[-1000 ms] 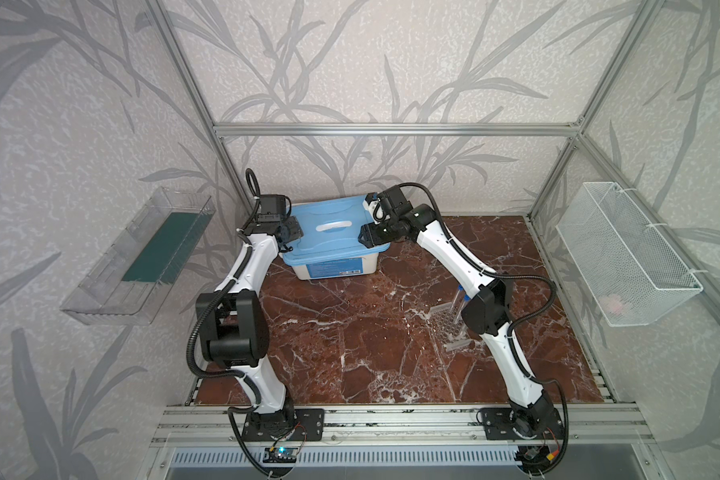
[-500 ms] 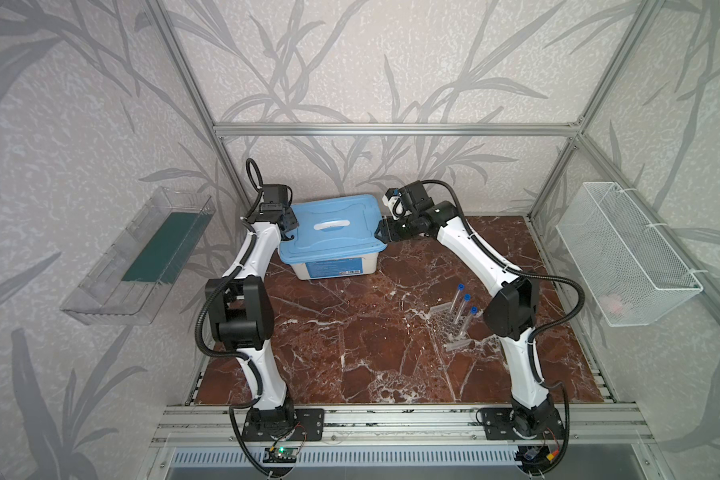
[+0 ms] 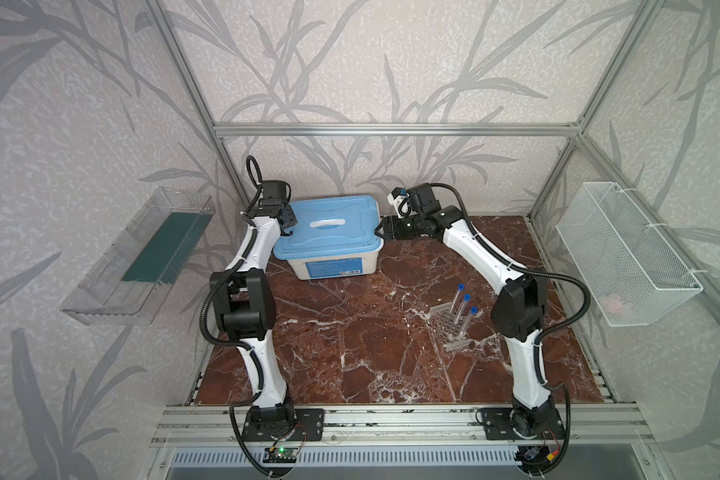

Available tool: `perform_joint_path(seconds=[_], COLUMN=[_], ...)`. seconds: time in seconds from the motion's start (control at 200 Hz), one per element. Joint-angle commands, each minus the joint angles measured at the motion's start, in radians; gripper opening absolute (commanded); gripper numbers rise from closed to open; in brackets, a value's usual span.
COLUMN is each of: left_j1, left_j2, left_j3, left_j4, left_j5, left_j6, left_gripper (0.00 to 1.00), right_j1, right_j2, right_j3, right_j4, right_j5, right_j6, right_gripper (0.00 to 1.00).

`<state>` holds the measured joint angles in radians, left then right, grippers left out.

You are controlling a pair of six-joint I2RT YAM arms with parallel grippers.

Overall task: Organize the chemistry lab equipment
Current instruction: 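Press the lid down onto the bin with both grippers at opposite edges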

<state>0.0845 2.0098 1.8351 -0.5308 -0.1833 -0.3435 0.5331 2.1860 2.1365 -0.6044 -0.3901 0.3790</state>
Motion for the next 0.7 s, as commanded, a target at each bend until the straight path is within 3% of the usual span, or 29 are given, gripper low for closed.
perform_joint_path(seconds=[0.0,0.135,0.42,0.63,0.695], left_j1=[0.003,-0.003,-0.052,-0.065,-0.089], left_j2=[0.021,0.004,-0.058,-0.031,-0.055], left_j3=[-0.042,-0.089,-0.197,-0.209,-0.263], left_j4=[-0.017,0.013,0.064,0.022,0.039], left_j5=[0.084,0.136,0.203,0.236,0.233], left_j6=[-0.016,-0.047,-0.072,-0.097,-0.104], left_gripper=[0.59,0.59,0.6,0.59,0.59], right_j1=[0.006,0.008,-0.011,-0.012,-0.012], right_j2=[0.062,0.083,0.058,0.079,0.028], right_j3=[0.052,0.073,-0.005,-0.003,-0.093], right_j4=[-0.041,-0.096,-0.112,-0.151,-0.126], right_j5=[-0.006,0.077,0.183,0.119,0.138], right_j6=[0.013,-0.004,0.025,-0.008,-0.01], right_gripper=[0.58,0.55,0.38,0.35,0.34])
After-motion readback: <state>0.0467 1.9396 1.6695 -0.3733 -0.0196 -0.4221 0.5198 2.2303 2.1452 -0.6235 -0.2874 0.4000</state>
